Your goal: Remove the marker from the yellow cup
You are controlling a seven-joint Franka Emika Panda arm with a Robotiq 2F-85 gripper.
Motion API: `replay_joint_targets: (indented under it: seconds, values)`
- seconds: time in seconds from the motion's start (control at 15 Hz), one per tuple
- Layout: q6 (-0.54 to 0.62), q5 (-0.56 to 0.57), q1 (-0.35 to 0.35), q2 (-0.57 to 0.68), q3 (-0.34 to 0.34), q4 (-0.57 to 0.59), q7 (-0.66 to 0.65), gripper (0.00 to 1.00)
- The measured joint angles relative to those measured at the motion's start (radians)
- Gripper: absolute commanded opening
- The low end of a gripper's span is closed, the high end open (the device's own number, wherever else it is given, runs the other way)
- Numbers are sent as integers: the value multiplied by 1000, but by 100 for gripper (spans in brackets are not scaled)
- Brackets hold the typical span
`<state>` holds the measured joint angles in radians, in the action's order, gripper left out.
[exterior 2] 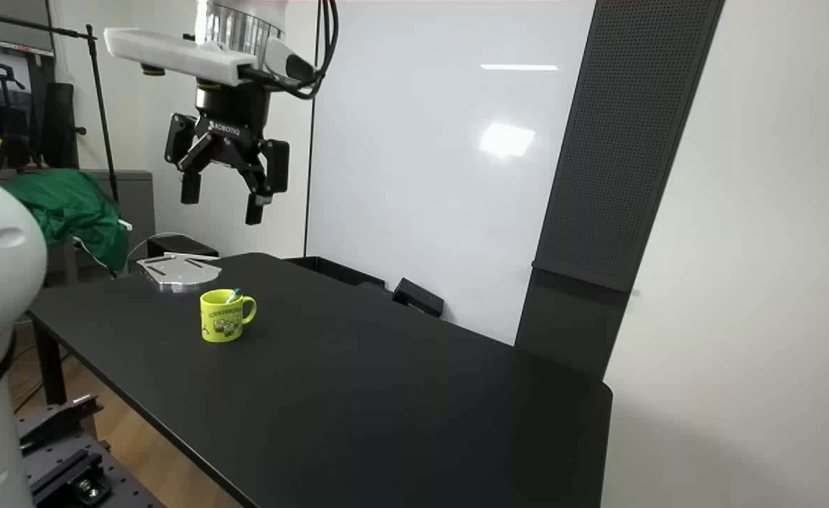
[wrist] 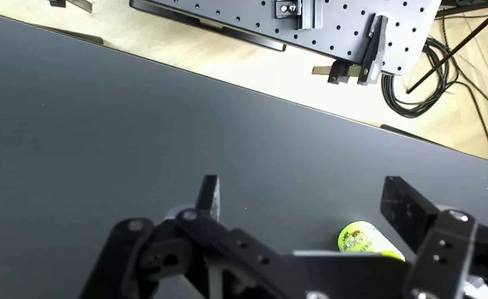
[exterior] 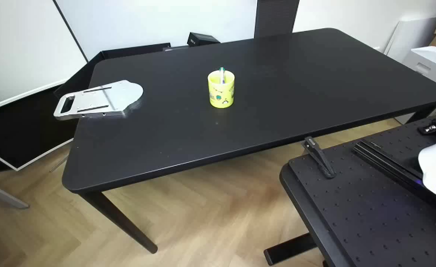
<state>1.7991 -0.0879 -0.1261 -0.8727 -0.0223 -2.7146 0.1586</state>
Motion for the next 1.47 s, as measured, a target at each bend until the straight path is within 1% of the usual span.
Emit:
replay_joint_targets:
  seconds: [0.93,1.13,1.47]
  values:
    - [5,0,0,8,0,0,5,100]
    - [56,-1,0,57,4,9,6,100]
    - [195,-8,-2,220,24,72,7,100]
